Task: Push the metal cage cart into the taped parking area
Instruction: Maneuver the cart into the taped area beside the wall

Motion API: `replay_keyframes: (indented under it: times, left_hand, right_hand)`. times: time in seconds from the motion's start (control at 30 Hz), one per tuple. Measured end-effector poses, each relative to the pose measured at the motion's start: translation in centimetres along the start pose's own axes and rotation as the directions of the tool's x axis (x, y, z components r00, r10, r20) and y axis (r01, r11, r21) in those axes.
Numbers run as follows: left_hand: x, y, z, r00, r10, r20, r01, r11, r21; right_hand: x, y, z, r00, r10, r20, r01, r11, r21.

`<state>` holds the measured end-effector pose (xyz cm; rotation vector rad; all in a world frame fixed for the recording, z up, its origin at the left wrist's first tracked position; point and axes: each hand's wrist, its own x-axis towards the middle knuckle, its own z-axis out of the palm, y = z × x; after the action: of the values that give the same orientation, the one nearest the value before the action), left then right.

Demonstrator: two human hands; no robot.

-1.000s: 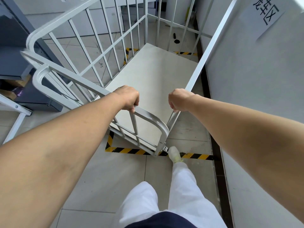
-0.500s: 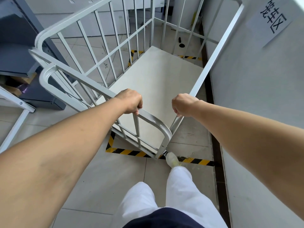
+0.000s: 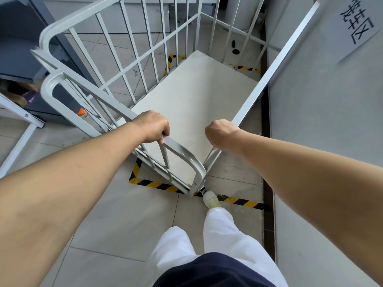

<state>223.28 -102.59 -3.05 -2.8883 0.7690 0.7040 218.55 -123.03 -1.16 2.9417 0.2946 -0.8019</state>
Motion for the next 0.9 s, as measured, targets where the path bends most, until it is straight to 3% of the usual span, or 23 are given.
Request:
replay_keyframes:
  times: [0.63, 0.9]
  left_hand:
    - [-1.0, 0.5, 0.1, 0.999, -0.018, -0.051, 0.018, 1.0, 0.001]
    - [-1.4, 0.9, 0.4, 0.999, 0.006, -0.052, -0.007, 1.0, -0.022]
  right_hand:
    - [0.0, -0.3, 2.2, 0.978, 0.176, -0.109, -0.15, 0.966, 0.209]
    - [-0.6, -1.0, 2.7, 0.949, 0.303, -0.091, -0.252, 0.898, 0.359]
